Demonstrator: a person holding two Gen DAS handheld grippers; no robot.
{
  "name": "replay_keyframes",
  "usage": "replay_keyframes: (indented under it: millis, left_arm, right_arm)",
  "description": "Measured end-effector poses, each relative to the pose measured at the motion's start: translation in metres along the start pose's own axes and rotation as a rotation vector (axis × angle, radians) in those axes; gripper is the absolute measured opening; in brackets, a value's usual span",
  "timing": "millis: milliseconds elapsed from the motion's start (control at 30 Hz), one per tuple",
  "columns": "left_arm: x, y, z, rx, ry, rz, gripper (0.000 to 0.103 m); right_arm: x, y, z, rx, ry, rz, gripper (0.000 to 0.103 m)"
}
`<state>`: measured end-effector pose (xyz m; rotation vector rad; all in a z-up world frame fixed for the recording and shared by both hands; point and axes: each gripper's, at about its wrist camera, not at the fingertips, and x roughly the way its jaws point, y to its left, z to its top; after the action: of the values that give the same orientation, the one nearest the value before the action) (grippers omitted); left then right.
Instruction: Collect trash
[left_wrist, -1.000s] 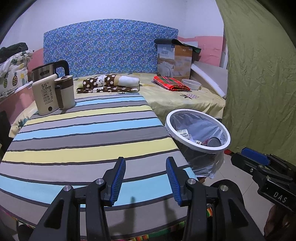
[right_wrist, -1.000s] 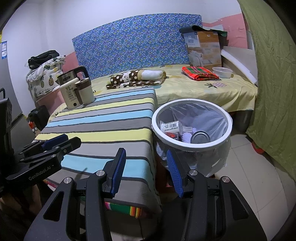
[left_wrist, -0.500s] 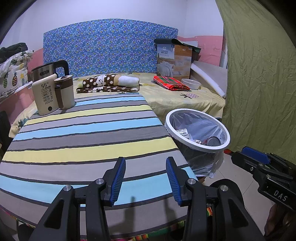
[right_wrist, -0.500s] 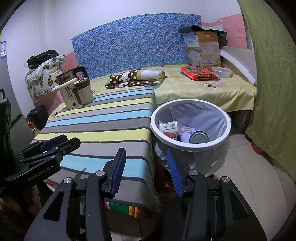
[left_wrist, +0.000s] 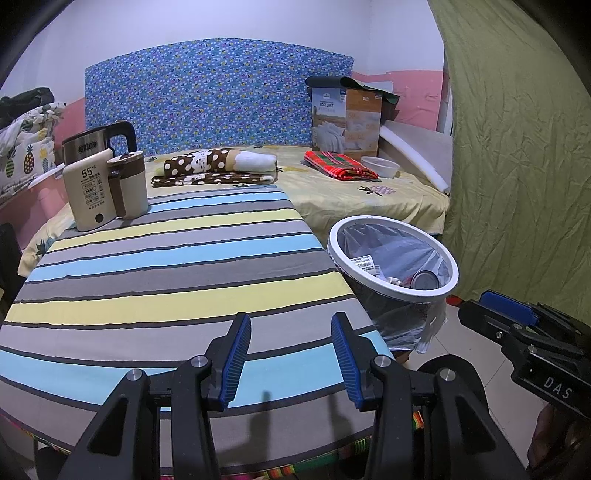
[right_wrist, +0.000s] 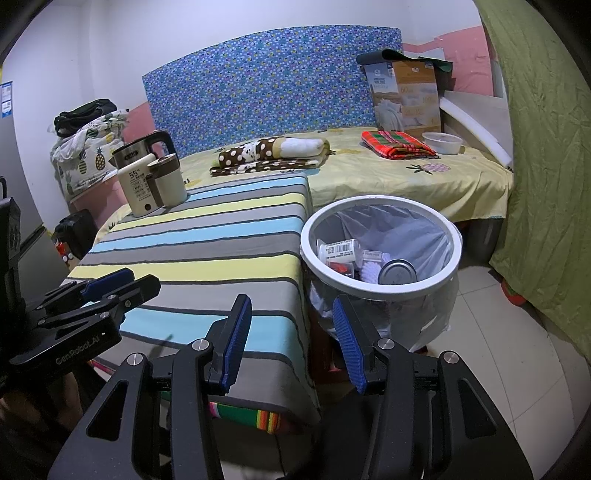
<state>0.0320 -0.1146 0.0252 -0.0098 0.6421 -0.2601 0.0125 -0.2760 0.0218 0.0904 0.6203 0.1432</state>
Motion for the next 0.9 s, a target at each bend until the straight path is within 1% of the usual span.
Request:
replay_keyframes:
  millis: [900]
  left_arm:
    - [-0.0013, 0.0011, -0.0011, 0.005, -0.002, 0.002, 0.045]
  right_arm:
    - [-0.0003, -0.0002, -0.0008, 0.001, 0.003, -0.002, 0.048]
